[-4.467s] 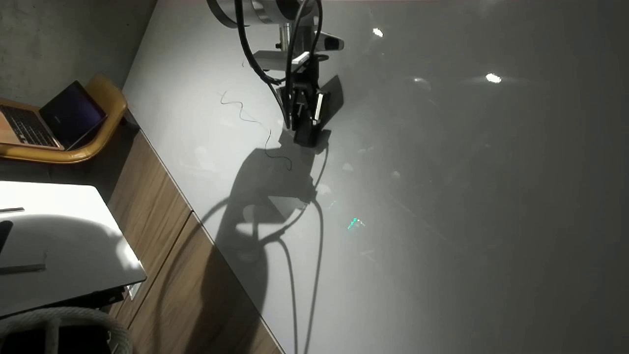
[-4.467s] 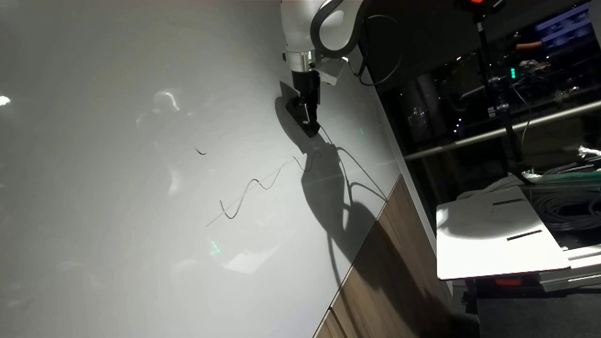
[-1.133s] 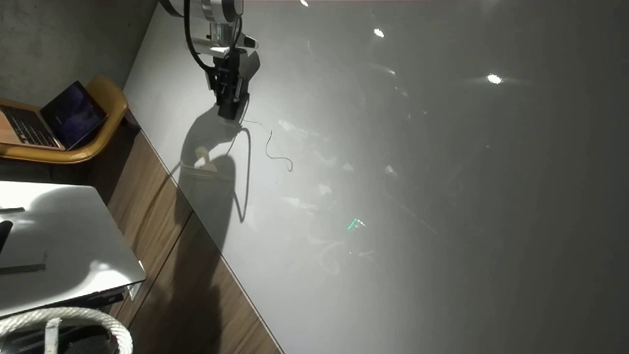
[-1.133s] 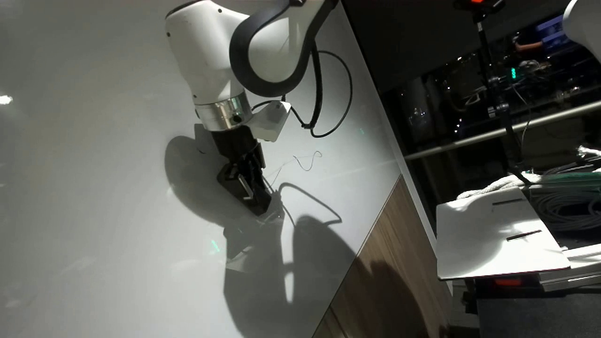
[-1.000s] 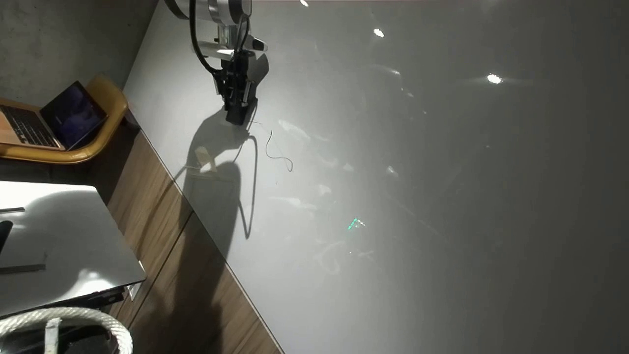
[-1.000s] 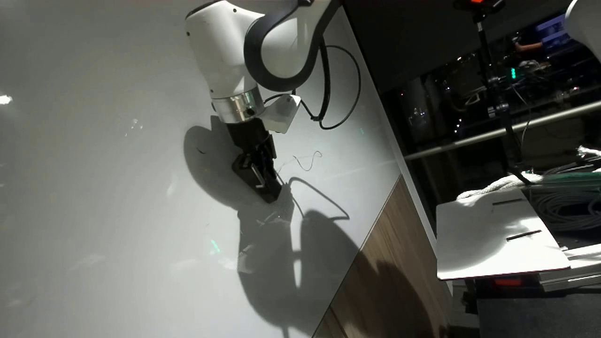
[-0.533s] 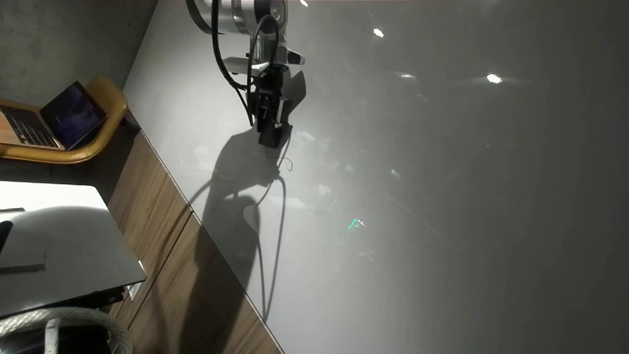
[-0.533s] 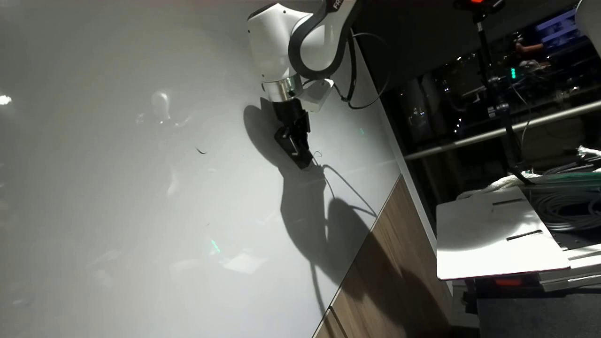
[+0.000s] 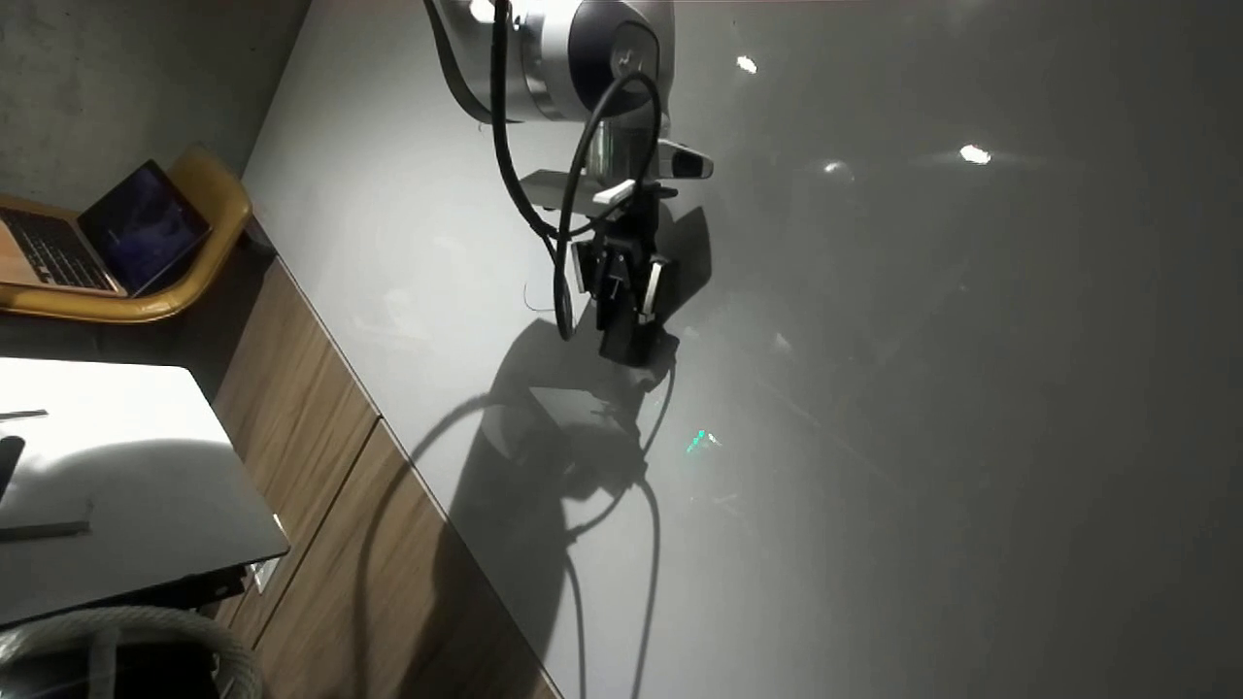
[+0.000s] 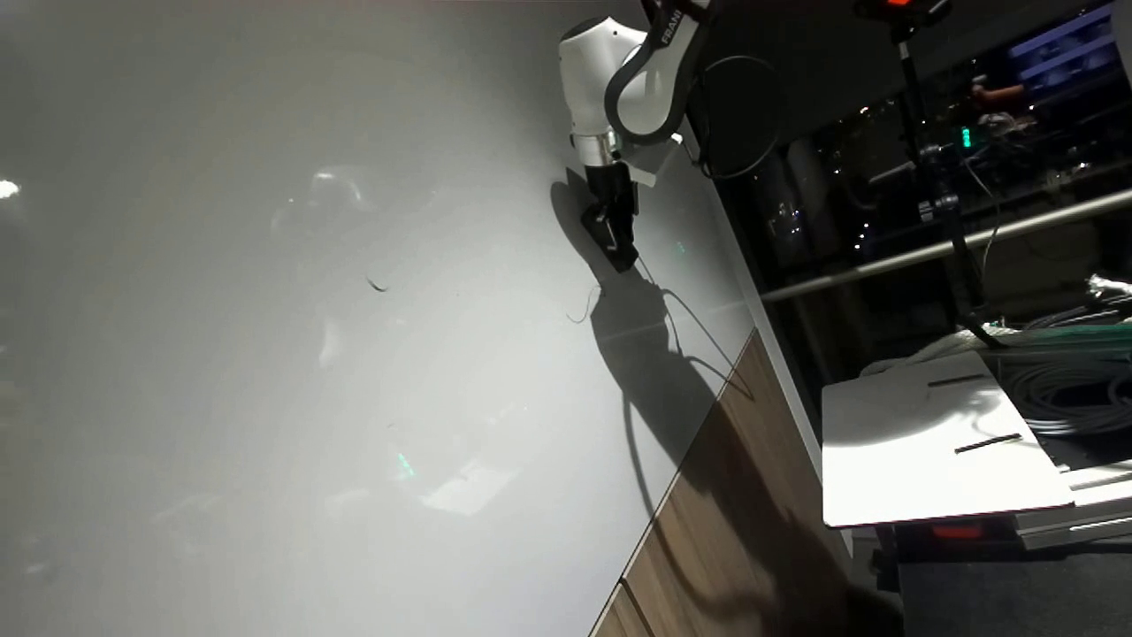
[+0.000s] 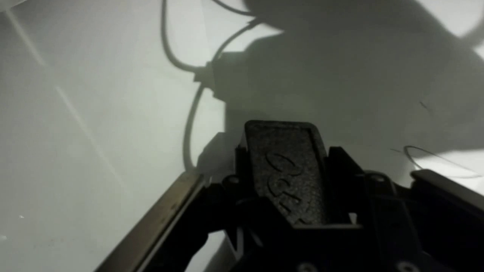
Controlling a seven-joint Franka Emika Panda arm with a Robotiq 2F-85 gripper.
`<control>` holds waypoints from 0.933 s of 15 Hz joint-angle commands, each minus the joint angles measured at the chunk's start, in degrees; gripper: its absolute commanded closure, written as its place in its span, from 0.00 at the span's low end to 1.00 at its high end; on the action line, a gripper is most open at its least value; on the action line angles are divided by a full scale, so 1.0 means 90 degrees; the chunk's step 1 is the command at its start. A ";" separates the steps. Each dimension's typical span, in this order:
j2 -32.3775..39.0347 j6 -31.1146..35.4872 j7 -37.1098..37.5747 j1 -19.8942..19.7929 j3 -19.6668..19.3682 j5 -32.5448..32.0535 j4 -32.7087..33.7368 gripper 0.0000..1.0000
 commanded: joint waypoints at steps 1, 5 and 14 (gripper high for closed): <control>0.0240 0.0486 -0.0155 -0.0048 0.0013 0.0294 -0.0066 0.70; 0.0496 0.0612 -0.0072 0.0078 0.0097 0.0333 -0.0073 0.70; 0.0621 0.0129 0.0092 0.0461 0.0359 0.0311 0.0413 0.70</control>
